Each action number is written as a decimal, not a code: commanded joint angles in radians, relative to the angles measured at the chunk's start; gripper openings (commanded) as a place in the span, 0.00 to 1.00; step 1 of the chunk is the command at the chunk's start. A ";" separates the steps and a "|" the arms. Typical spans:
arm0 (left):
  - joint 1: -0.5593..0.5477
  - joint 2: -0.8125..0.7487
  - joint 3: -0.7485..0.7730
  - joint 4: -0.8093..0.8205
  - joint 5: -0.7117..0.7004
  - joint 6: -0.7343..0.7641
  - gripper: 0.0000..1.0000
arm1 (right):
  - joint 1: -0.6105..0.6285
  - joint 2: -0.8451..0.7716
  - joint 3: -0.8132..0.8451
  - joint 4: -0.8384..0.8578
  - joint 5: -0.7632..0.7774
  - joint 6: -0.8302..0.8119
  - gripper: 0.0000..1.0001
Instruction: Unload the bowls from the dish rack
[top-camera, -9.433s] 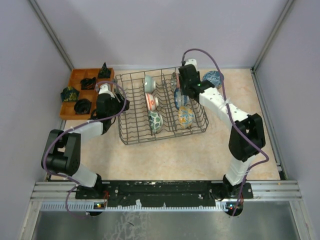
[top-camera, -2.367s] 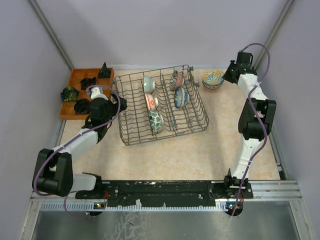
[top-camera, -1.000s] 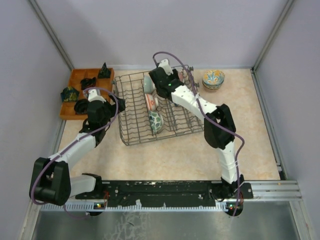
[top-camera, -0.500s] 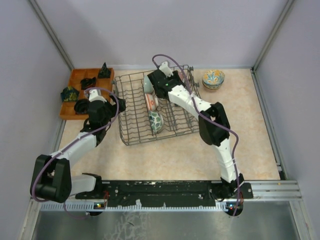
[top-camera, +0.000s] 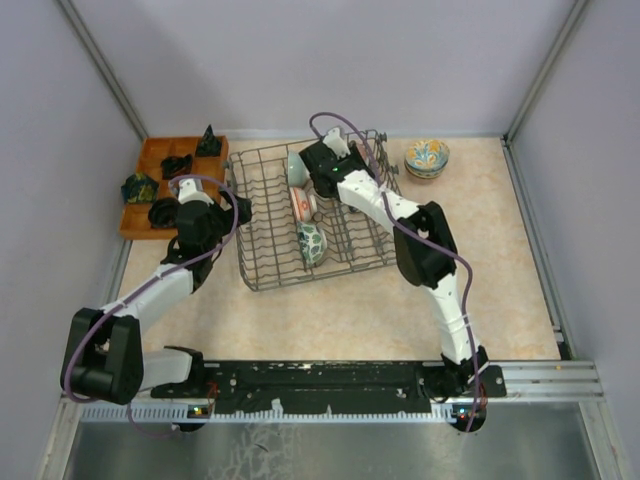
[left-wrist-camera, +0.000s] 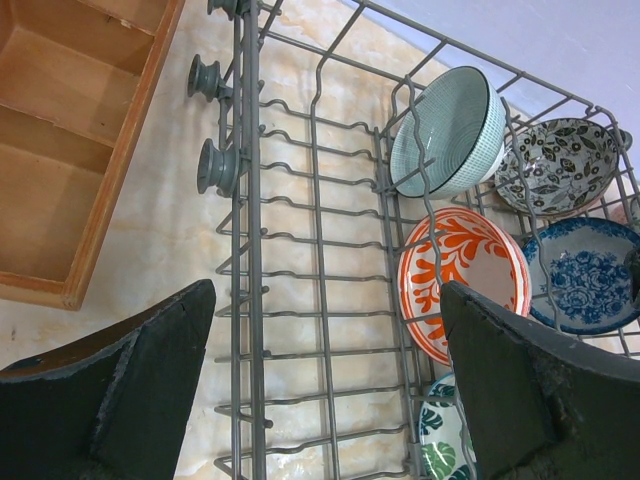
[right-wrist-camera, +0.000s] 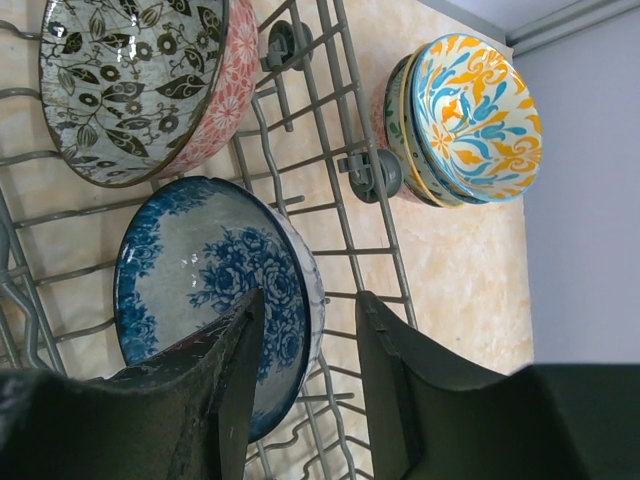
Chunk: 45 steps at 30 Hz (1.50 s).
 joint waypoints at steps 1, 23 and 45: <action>0.002 0.002 -0.012 0.035 0.003 0.003 0.99 | -0.012 -0.008 0.021 0.002 0.013 0.024 0.42; 0.002 0.014 -0.015 0.045 0.005 0.001 0.99 | -0.024 0.015 0.009 -0.009 0.012 0.037 0.25; 0.005 0.034 -0.007 0.059 0.009 -0.002 0.99 | -0.014 -0.043 -0.031 0.030 0.097 0.026 0.00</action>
